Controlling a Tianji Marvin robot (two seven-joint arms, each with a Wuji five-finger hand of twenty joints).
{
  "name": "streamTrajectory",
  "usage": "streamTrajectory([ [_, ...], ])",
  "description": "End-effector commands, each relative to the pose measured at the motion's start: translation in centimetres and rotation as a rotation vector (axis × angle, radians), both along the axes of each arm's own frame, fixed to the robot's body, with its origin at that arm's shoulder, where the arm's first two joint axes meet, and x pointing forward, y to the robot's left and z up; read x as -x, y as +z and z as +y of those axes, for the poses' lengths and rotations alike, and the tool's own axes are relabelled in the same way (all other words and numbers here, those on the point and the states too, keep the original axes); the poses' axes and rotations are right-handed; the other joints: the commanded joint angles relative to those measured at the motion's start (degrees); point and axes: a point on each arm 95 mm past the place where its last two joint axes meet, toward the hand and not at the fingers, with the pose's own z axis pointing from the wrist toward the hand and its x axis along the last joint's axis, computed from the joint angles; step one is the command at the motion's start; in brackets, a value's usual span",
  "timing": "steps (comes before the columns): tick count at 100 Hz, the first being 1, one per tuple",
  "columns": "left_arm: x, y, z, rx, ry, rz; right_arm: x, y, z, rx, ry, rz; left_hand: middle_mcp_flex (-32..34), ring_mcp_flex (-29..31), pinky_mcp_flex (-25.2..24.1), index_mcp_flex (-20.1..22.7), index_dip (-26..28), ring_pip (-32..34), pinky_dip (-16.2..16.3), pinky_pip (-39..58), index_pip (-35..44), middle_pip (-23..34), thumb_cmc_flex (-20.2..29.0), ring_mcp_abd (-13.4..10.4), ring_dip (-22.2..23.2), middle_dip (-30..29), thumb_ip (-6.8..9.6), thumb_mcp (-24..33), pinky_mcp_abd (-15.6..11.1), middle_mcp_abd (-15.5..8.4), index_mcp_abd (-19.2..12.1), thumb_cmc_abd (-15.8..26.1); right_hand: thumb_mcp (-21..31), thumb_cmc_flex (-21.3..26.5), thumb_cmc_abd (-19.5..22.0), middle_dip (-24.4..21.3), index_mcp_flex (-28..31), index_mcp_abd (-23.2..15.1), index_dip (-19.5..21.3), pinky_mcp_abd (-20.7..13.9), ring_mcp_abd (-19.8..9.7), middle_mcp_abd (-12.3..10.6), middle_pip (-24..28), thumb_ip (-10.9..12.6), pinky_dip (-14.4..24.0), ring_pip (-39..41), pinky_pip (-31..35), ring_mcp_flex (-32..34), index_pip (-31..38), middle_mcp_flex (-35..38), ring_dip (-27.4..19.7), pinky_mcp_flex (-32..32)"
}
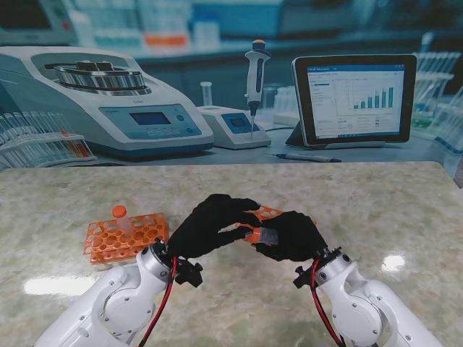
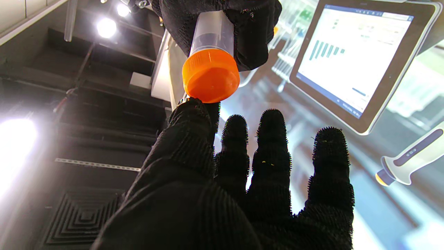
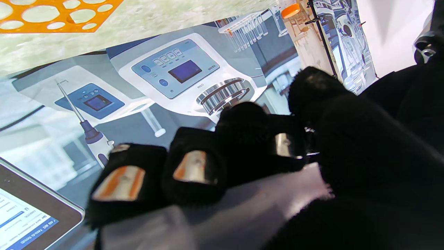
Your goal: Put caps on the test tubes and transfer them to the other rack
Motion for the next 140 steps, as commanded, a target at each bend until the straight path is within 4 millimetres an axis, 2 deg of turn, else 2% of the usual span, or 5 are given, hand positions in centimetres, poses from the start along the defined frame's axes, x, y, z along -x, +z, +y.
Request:
streamTrajectory([
  [1,0.1,0.1,-0.3,0.007,-0.009,0.002,0.2,0.0,0.1,-0.006,-0.002,0.002,0.41,0.66,-1.05,0.20,-0.29,-0.17,-0.75,0.56,-0.45,-0.65,4.10,-0.05,0.44,-0.96,1.01,-0.03,-0.33,-1.77,-4.36,2.86,0.89,2.39,2.53,1.30,3.02,-1.72,1.88,-4.72,-8.10,1.88,0.58,0.85,3.39,11.68,17.80,1.27,3.06,3.10,4.45,4.48],
  [25,0.1,0.3,-0.6,0.017,-0.018,0.009,0.1,0.1,0.0,-0.006,-0.006,-0.004,-1.09,-0.23,-1.59,-2.59,-1.61,-0.59,-0.67,0.12,-4.01,-1.23,1.10,-0.18,0.33,-1.27,1.17,-1.74,-0.49,-1.49,-3.84,3.27,0.92,2.45,2.50,1.31,3.02,-1.72,1.88,-4.69,-7.93,1.84,0.59,0.87,3.39,11.68,17.84,1.27,3.06,3.09,4.43,4.49],
  [72,0.6,0.6,0.4,0.026,-0.011,0.007,0.0,0.4,-0.1,0.011,-0.020,-0.029,-7.13,-3.37,-3.71,-7.97,-0.22,-1.77,-0.06,-1.60,-10.74,-3.38,-12.84,-0.57,0.08,-2.15,1.24,-2.36,-0.67,-0.18,0.64,4.80,0.93,2.35,2.52,1.32,3.02,-1.72,1.88,-4.66,-7.82,1.88,0.60,0.89,3.38,11.73,17.85,1.27,3.06,3.10,4.39,4.48],
  [102,0.5,-0.2,1.0,0.006,0.001,0.026,0.0,0.4,-0.1,0.009,-0.035,-0.036,-8.81,-4.85,-4.51,-11.51,4.36,-2.48,0.74,-3.06,-7.47,-3.41,-17.86,-0.59,-0.20,-1.55,1.26,-1.49,-0.20,-0.08,1.79,0.22,0.96,2.36,2.50,1.35,3.04,-1.62,1.88,-4.73,-7.99,1.84,0.67,0.91,3.37,11.74,17.88,1.27,3.08,3.11,4.39,4.50],
  [140,0.3,-1.1,0.7,-0.008,0.008,0.045,0.0,0.6,-0.2,0.005,-0.040,-0.040,-9.52,-5.11,-4.26,-13.16,6.73,-2.67,1.06,-3.44,-5.67,-3.29,-18.52,-0.84,-0.36,-1.35,0.98,-1.08,-0.06,-0.23,2.22,-4.88,0.97,2.33,2.51,1.34,3.05,-1.68,1.92,-4.77,-7.98,1.86,0.68,0.90,3.36,11.75,17.88,1.27,3.05,3.09,4.39,4.50],
])
